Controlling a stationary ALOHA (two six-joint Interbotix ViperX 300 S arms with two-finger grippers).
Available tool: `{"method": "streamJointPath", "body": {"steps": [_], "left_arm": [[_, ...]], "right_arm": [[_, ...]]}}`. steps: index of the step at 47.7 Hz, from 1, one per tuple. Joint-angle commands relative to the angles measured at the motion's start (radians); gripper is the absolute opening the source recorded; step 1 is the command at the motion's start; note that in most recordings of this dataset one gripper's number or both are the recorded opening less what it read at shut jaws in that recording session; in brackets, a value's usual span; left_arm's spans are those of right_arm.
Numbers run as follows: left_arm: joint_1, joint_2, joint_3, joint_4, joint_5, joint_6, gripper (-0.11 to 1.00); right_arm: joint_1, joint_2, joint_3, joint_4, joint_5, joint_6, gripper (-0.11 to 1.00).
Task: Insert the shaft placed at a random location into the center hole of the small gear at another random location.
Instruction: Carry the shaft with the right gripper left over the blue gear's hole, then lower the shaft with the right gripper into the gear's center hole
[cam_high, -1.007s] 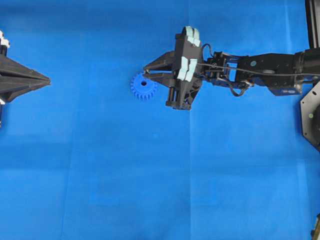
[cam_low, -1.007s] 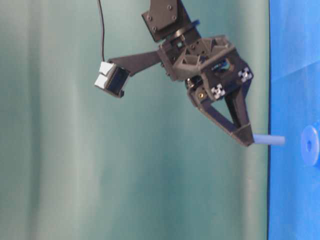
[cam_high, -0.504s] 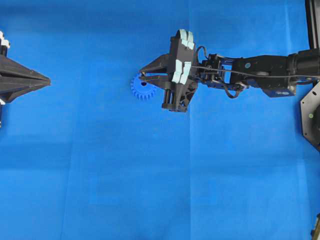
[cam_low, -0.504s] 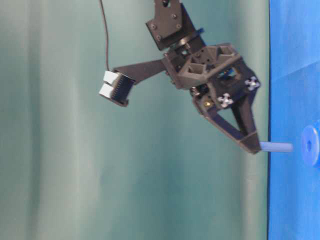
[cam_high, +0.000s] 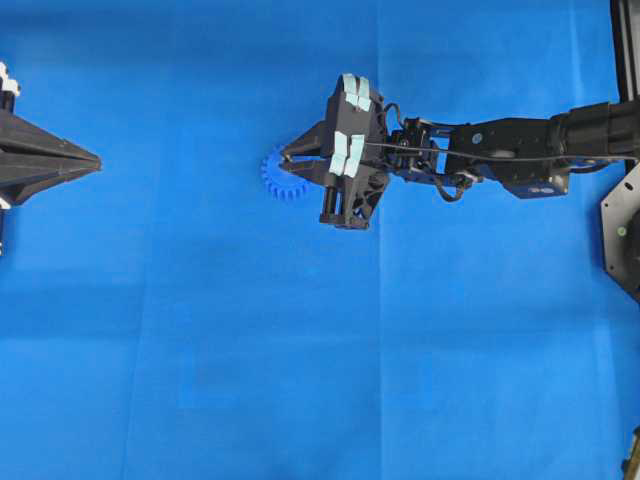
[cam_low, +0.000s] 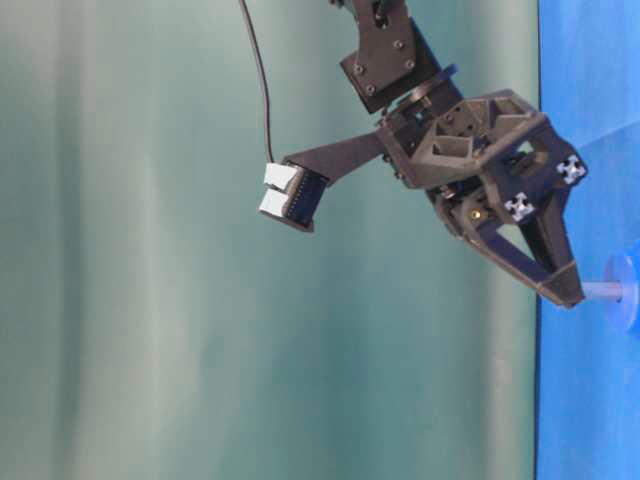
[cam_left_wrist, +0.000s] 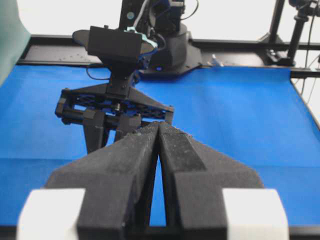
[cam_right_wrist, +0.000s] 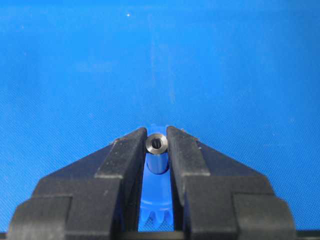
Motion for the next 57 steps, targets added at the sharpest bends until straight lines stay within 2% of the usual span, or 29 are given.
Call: {"method": "streamJointPath", "body": {"steps": [1,22,57], "left_arm": [[0.0,0.005,-0.008,0.0,-0.005,-0.002,0.0],[0.002,0.005,-0.008,0.0,-0.003,-0.002,0.0],[0.002,0.005,-0.008,0.0,0.0,-0.002,0.0]], "right_arm": [[-0.002,-0.012,-0.025,0.002,-0.011,0.0,0.03],[-0.006,0.071,-0.057,0.002,-0.025,0.0,0.03],[-0.005,0.078,-0.057,0.011,0.005,0.005,0.04]]}}
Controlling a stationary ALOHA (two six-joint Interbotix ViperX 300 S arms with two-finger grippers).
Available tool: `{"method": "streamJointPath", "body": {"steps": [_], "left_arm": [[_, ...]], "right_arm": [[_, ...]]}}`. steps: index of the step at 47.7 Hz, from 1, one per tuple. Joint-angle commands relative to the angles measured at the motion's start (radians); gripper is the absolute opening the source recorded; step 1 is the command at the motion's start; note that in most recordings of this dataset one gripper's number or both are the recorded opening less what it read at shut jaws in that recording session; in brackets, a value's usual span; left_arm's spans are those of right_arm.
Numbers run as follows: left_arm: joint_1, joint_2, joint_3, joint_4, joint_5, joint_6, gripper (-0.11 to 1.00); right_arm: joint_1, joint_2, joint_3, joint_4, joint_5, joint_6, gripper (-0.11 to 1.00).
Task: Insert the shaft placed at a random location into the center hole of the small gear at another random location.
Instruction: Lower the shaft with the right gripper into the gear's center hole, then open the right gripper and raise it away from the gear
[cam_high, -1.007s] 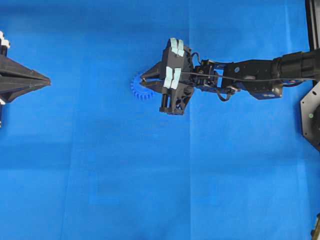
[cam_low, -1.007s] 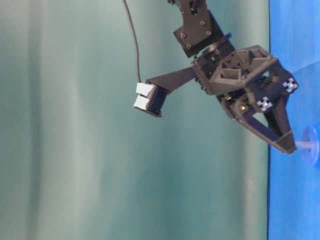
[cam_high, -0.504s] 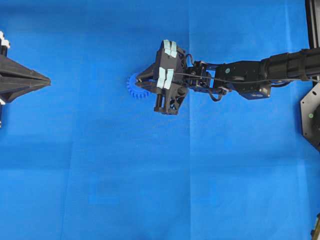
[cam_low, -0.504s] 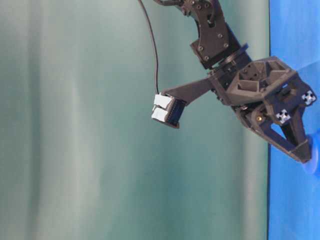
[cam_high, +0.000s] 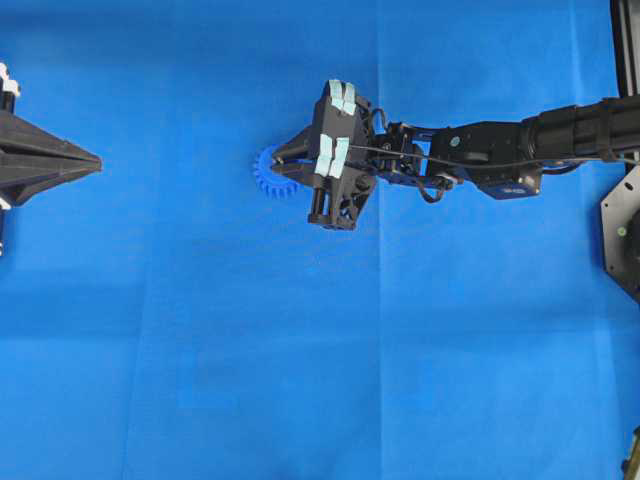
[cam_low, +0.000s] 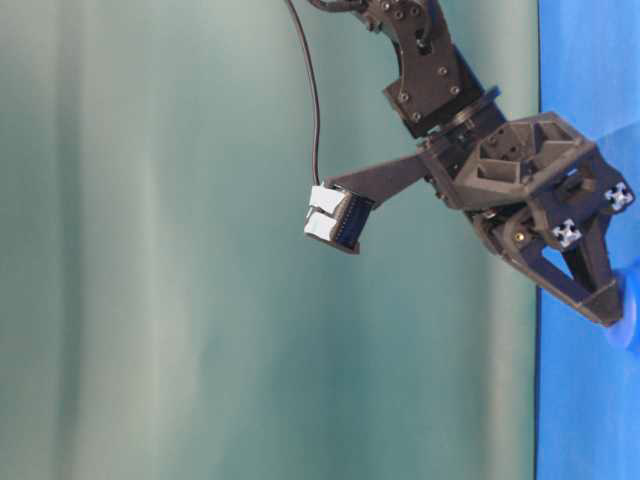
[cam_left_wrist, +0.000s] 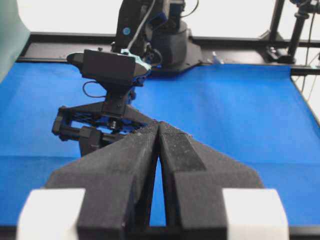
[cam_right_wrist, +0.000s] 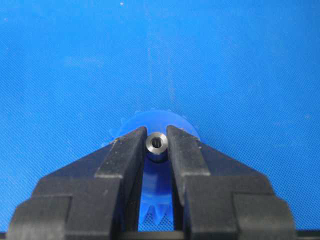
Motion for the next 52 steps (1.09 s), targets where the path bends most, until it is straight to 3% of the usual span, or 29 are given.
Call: {"method": "streamJointPath", "body": {"steps": [1,6,15,19,34,52], "left_arm": [[0.002,0.006,-0.011,0.0,-0.005,-0.002,0.0],[0.002,0.006,-0.011,0.0,-0.005,-0.002,0.0],[0.0,0.006,-0.009,0.0,-0.005,-0.002,0.0],[0.002,0.006,-0.011,0.0,-0.005,-0.002,0.0],[0.002,0.006,-0.011,0.0,-0.005,-0.002,0.0],[0.002,0.006,-0.009,0.0,-0.005,-0.002,0.0]], "right_arm": [[0.002,-0.012,-0.015,0.003,0.0,0.002,0.06],[0.002,-0.015,-0.018,0.003,0.005,0.003,0.2],[0.002,-0.023,-0.023,0.006,0.028,0.003,0.73],[0.002,-0.023,-0.023,0.006,0.029,0.003,0.89],[0.002,-0.041,-0.018,0.006,0.029,0.003,0.86],[0.002,-0.207,-0.012,0.003,0.112,-0.003,0.86]]}}
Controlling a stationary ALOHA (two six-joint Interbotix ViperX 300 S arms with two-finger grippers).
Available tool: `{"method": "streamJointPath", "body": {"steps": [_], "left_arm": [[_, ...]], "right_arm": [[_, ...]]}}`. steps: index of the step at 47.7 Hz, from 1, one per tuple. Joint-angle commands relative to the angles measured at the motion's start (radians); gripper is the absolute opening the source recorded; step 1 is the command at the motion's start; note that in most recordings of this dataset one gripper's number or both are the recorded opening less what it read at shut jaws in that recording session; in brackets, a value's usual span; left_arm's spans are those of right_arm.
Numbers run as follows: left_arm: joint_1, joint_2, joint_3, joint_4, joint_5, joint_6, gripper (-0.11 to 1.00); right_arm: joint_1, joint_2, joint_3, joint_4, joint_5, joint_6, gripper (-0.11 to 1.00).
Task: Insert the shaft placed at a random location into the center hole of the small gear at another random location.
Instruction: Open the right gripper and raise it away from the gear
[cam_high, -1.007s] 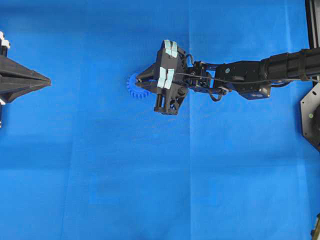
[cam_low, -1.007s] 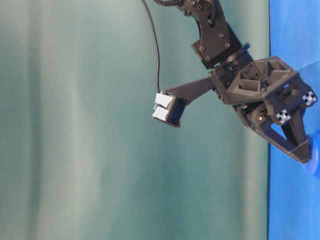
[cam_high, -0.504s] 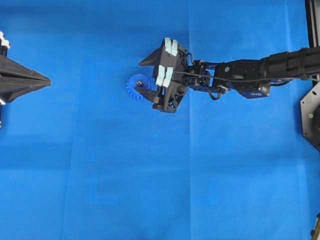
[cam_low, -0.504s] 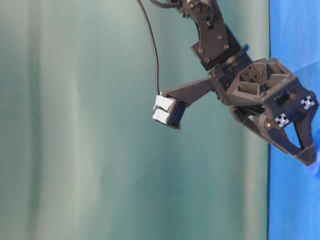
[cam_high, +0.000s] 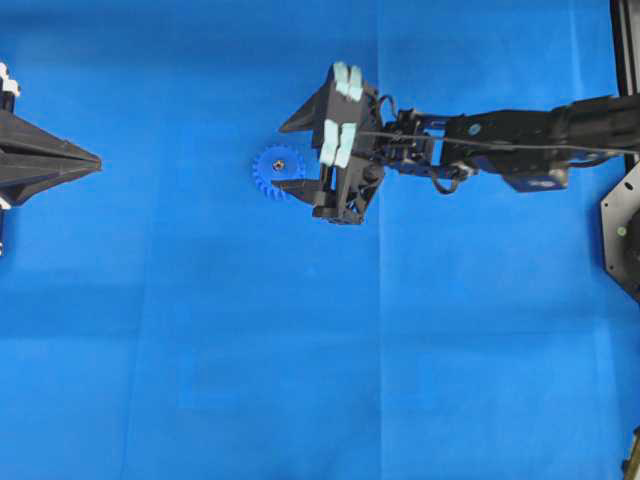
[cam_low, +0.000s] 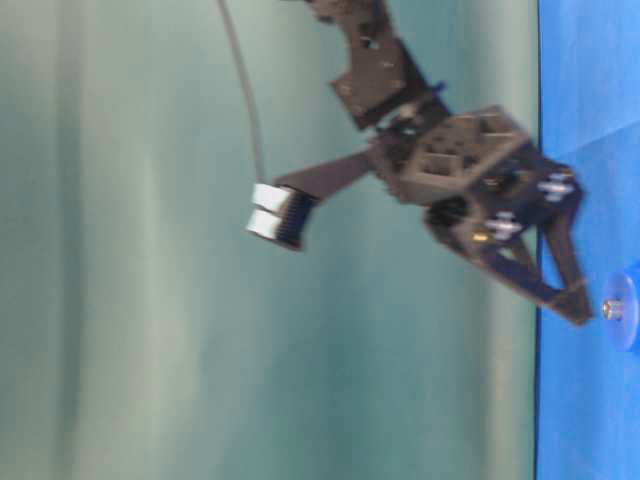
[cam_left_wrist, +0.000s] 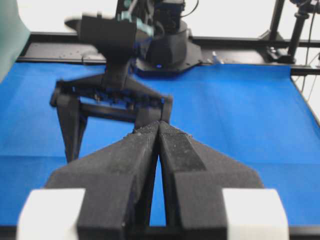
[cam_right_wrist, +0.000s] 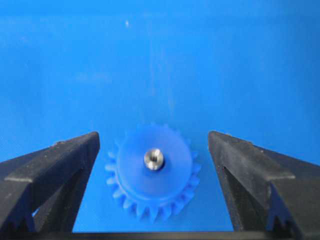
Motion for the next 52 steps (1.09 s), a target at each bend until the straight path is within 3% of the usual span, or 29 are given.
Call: {"method": "streamJointPath", "body": {"steps": [1,12,31,52], "left_arm": [[0.002,0.006,-0.011,0.002,-0.005,0.0,0.0],[0.002,0.006,-0.011,0.002,-0.005,0.0,0.0],[0.002,0.006,-0.009,0.002,-0.005,-0.003,0.0],[0.0,0.006,-0.011,0.002,-0.005,-0.003,0.0]], "right_arm": [[0.002,-0.077,-0.009,-0.002,0.021,0.0,0.86],[0.0,-0.153,-0.005,-0.005,0.058,0.0,0.86],[0.0,-0.167,0.012,-0.005,0.063,0.002,0.86],[0.0,-0.37,0.225,0.0,0.061,0.005,0.86]]}}
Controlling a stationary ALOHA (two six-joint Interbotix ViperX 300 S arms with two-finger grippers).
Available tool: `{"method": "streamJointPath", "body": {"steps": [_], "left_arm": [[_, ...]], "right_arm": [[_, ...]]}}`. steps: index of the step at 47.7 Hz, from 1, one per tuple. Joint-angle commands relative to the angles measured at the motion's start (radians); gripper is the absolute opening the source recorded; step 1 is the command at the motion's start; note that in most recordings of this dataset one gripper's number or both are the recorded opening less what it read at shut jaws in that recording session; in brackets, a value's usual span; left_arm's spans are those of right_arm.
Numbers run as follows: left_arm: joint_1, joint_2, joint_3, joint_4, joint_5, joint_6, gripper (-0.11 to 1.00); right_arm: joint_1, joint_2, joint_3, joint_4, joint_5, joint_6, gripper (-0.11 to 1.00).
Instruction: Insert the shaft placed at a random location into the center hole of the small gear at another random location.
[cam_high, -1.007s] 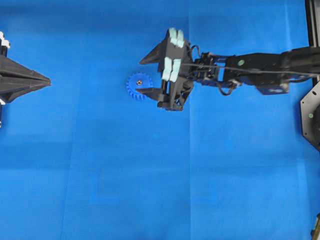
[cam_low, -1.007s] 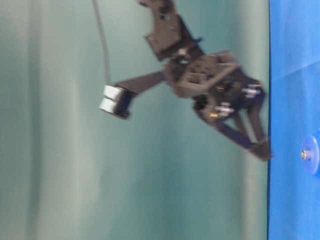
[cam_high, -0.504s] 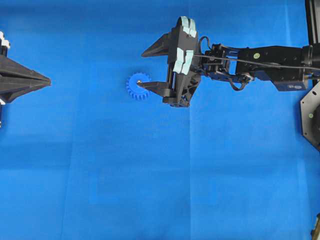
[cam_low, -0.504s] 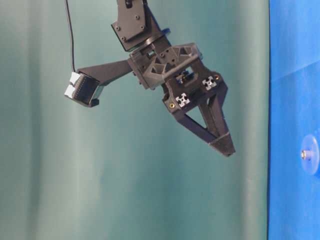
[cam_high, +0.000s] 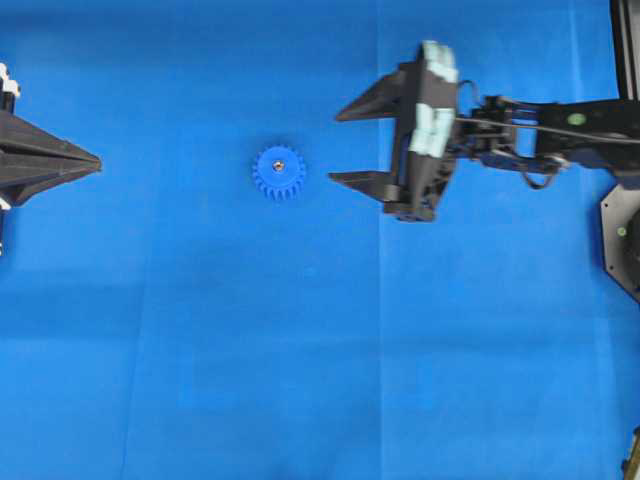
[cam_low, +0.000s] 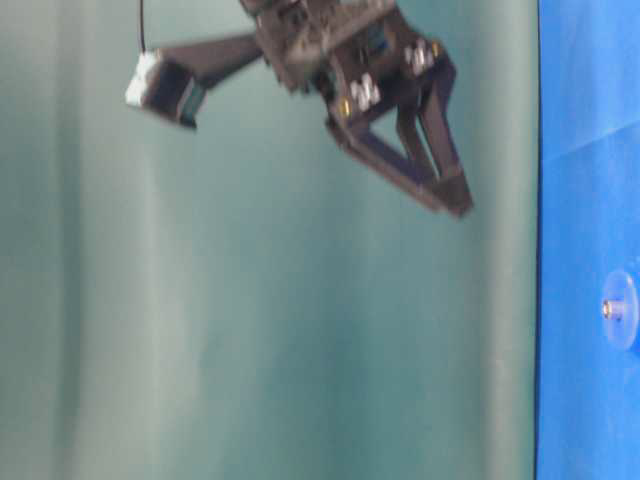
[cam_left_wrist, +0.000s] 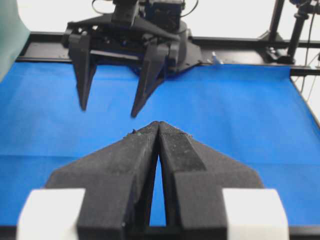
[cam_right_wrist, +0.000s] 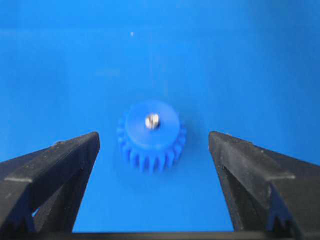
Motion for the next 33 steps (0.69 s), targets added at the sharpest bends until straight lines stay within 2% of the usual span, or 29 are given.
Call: {"method": "streamJointPath", "body": {"steps": [1,15,33], "left_arm": [[0.0,0.006,-0.009,0.0,-0.005,0.0,0.0],[0.002,0.006,-0.009,0.002,-0.005,0.0,0.0],[0.002,0.006,-0.009,0.0,-0.005,0.0,0.0]], "right_arm": [[0.002,-0.067,0.031,0.002,-0.005,0.0,0.86],[0.002,-0.207,0.143,0.005,-0.009,0.002,0.86],[0.002,-0.23,0.158,0.008,-0.02,0.003,0.86]]}}
